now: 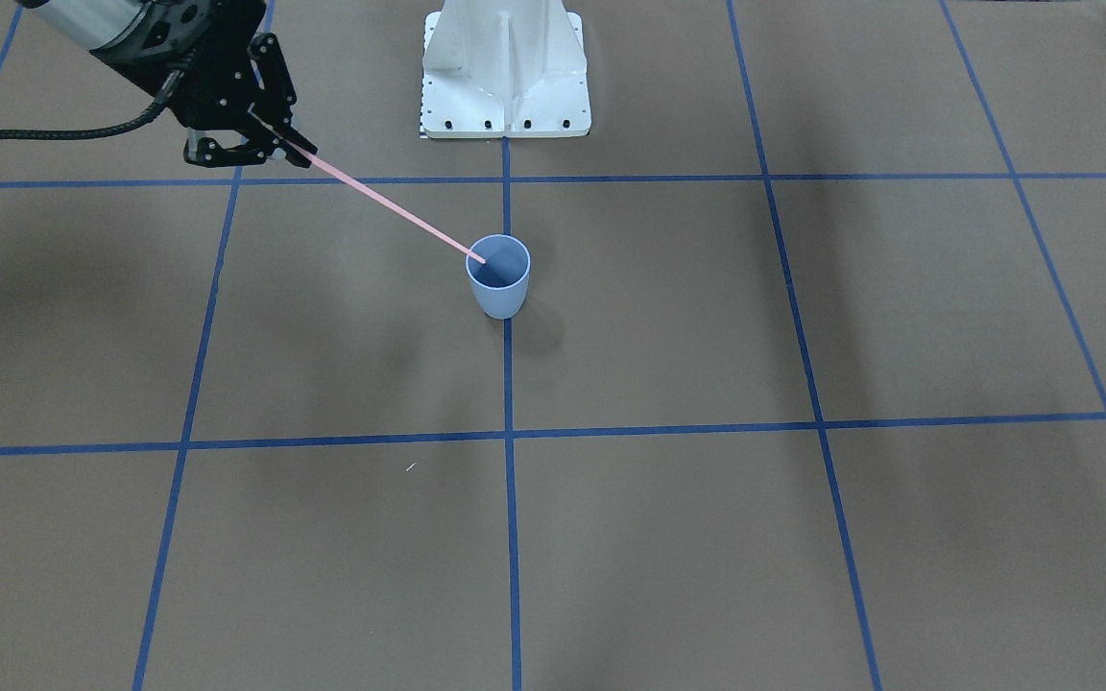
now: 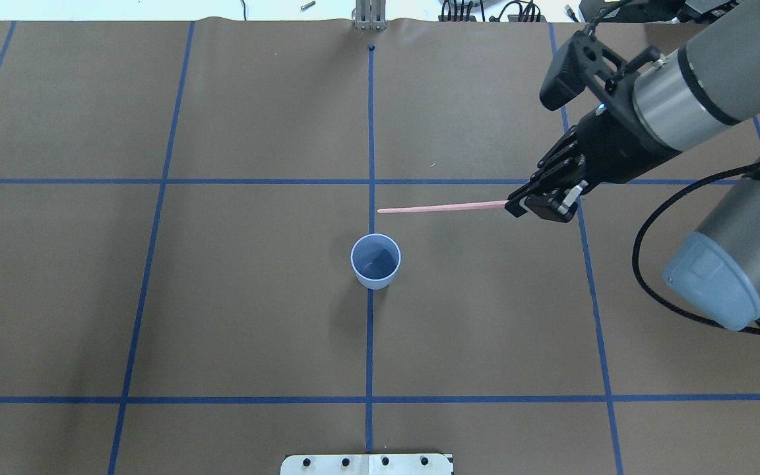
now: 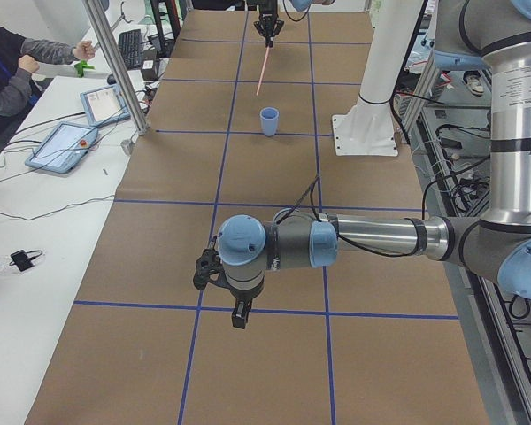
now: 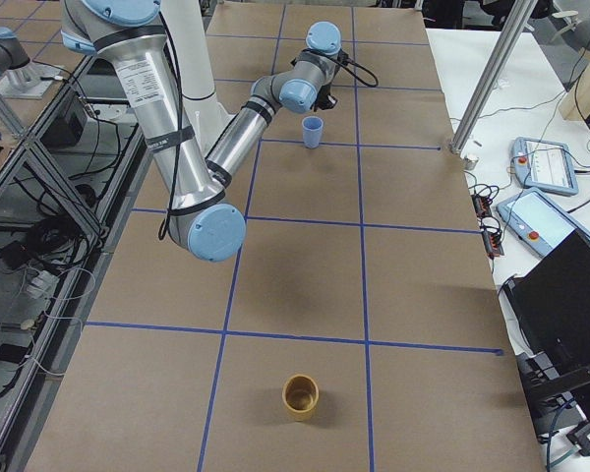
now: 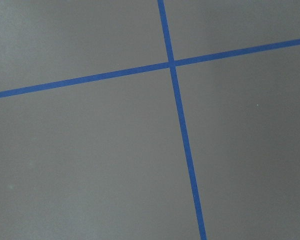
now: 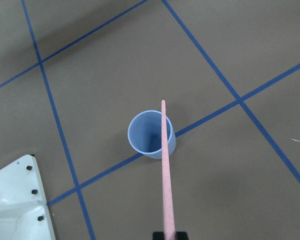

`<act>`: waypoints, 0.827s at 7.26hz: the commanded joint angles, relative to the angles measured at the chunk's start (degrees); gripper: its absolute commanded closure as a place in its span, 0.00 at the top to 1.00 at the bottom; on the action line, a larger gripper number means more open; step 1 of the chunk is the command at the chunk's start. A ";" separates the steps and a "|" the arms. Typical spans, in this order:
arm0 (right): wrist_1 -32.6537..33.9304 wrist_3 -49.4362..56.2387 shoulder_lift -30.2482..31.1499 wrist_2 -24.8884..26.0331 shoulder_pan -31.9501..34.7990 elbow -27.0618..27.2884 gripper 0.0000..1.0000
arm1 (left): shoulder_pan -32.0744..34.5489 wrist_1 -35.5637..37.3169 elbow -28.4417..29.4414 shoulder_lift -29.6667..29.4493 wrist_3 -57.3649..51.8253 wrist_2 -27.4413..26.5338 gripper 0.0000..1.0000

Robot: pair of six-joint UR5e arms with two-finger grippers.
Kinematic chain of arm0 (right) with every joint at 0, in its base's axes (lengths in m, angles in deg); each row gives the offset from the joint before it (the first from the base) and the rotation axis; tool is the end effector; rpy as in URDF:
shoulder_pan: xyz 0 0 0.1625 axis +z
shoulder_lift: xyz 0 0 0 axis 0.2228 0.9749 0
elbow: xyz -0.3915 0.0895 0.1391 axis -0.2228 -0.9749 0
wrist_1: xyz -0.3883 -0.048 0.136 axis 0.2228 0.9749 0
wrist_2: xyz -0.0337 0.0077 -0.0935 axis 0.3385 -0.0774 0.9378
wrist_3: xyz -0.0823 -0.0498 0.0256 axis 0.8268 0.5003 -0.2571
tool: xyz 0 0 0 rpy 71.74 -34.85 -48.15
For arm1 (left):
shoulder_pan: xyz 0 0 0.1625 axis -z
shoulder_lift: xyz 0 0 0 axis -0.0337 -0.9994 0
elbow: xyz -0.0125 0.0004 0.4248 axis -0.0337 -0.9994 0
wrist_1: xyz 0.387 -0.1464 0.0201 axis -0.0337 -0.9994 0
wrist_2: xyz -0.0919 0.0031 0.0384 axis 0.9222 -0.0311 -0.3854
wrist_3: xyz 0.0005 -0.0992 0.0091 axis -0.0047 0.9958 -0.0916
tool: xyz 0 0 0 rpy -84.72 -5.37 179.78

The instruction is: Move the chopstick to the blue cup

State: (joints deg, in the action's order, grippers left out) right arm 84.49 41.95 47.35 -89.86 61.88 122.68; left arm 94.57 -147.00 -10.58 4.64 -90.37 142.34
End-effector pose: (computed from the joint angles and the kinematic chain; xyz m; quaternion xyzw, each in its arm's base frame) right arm -0.2842 -0.4180 0.1769 0.2736 -0.5093 -0.4179 0.7008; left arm -0.1102 -0.4292 0.6402 0.0487 0.3941 0.0748 0.9147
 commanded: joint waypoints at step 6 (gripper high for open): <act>10.21 -1.49 -1.42 13.70 -7.15 2.94 0.00 | 0.00 -0.09 0.97 -0.08 0.18 0.38 0.98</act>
State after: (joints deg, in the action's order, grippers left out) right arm 92.09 40.08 46.00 -77.80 56.15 124.29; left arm 94.57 -147.09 -9.61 4.56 -90.22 142.72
